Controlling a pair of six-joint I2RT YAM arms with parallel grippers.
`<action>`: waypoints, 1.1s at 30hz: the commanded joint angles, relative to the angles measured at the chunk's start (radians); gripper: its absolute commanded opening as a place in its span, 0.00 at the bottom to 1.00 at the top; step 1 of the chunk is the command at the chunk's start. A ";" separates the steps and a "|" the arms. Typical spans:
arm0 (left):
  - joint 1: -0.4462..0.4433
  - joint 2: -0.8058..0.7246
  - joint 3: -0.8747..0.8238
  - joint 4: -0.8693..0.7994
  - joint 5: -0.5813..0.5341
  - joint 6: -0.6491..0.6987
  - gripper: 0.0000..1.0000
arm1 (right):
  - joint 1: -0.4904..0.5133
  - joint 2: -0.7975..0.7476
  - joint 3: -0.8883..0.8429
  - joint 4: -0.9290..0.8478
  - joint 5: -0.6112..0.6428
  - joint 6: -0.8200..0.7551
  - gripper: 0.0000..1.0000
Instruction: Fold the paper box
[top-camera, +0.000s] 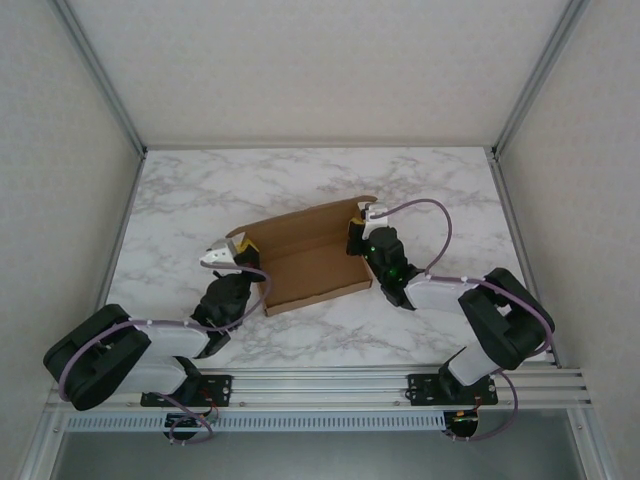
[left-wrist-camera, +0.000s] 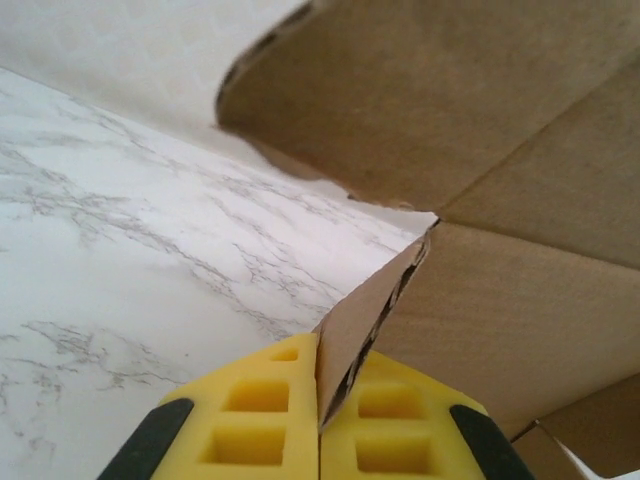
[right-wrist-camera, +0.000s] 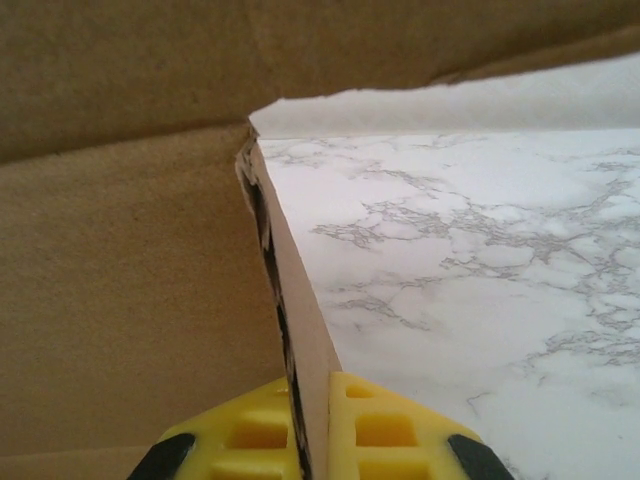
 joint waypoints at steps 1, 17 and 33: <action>-0.033 0.038 -0.046 -0.032 0.029 -0.105 0.00 | 0.049 0.006 -0.046 0.044 -0.088 0.056 0.00; -0.113 0.185 0.010 0.056 -0.107 -0.108 0.00 | 0.155 0.034 -0.042 0.097 0.104 0.115 0.00; -0.092 0.320 0.105 0.288 0.006 0.247 0.00 | 0.084 0.146 -0.007 0.298 0.025 0.000 0.00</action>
